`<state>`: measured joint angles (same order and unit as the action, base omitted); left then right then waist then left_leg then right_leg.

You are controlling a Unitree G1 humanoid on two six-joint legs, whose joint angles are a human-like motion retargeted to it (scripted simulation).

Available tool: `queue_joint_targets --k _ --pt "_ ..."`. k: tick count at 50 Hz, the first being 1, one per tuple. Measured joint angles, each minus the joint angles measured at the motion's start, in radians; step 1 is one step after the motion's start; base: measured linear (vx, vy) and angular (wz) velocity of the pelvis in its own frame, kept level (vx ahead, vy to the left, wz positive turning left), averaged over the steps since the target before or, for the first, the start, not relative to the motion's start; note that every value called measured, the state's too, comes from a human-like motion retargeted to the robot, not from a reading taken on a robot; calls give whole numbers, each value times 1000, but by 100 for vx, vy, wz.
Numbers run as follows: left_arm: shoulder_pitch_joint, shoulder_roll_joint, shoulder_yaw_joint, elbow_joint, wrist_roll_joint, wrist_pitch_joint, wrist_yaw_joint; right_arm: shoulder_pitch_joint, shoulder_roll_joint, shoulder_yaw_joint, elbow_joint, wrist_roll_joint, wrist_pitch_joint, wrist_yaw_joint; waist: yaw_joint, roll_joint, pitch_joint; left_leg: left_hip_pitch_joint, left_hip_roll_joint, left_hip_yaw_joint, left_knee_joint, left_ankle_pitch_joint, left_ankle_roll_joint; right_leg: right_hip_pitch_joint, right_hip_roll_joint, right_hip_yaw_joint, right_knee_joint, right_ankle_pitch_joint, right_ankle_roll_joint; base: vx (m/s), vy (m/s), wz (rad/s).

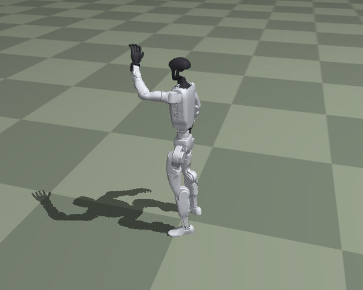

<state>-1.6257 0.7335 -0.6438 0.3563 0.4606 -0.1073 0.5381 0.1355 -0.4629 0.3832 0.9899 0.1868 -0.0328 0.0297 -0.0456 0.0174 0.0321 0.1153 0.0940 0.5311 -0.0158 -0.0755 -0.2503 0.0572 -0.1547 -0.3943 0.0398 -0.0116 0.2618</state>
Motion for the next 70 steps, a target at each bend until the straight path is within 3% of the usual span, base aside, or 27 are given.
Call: queue_joint_targets --k 5,10,17,23,30,38,45,50,55,62,65,70 --pt "-74 -116 -88 -52 -49 -35 14 -33 -11 10 3 -6 -2 -17 6 -11 -9 -10 -9 -15 -9 7 -3 -1 -7 -15 -8 3 0 0 1 11" --pt "-1 -48 -114 -145 -73 -98 -31 -68 -15 -33 -38 16 -23 -85 13 -14 -5 -7 -8 -5 -11 6 -6 -4 -4 -6 -10 7 0 0 0 -4" --pt "173 90 109 -122 -13 -43 159 -86 -11 -67 -109 10 -54 -131 26 -15 10 7 1 22 -3 -3 -8 -4 4 19 -5 6 0 1 -1 -19" --pt "333 187 278 -64 -48 -35 147 -59 9 -68 -125 -36 -48 -113 45 -23 14 17 8 35 1 -10 -8 -2 11 31 -1 2 0 0 0 0" --pt "452 217 420 -85 -104 -28 150 0 25 -62 -102 -76 -31 -75 59 -25 8 22 17 36 1 -15 -3 0 20 30 2 -2 0 0 0 0" --pt "260 245 215 -219 -111 -110 -25 23 18 -43 -38 -55 -10 -27 43 -16 -3 16 23 29 7 -19 -8 1 24 20 3 -4 0 0 0 0" --pt "24 133 104 -116 -89 -29 104 -2 1 -45 -35 -7 -16 -45 13 -12 -3 10 20 31 11 -19 -7 -4 21 23 0 -2 0 0 0 0" --pt "16 83 38 -160 -84 -73 66 -34 0 -65 -47 11 -21 -69 -10 -9 3 12 19 42 11 -20 -9 -7 20 35 -2 1 0 0 0 0" --pt "187 125 99 -235 -21 -103 -1 -55 9 -89 -69 -19 -28 -86 -21 -3 13 27 20 63 14 -25 -9 -7 22 57 3 1 0 0 0 -18" --pt "485 179 400 -135 35 -19 133 -37 12 -115 -95 -58 -47 -107 -5 22 23 49 30 101 15 -31 -8 -11 36 93 13 -1 0 1 -3 -27" --pt "517 178 457 -74 -32 -10 111 -26 11 -114 -79 -60 -35 -105 -2 38 23 54 33 108 13 -30 -6 -13 40 100 16 -2 0 0 0 0" --pt "459 124 363 -92 -308 -134 -105 -22 19 -83 -27 -45 1 -72 -10 50 25 53 30 102 9 -28 -3 -12 38 94 16 -5 0 0 0 0"
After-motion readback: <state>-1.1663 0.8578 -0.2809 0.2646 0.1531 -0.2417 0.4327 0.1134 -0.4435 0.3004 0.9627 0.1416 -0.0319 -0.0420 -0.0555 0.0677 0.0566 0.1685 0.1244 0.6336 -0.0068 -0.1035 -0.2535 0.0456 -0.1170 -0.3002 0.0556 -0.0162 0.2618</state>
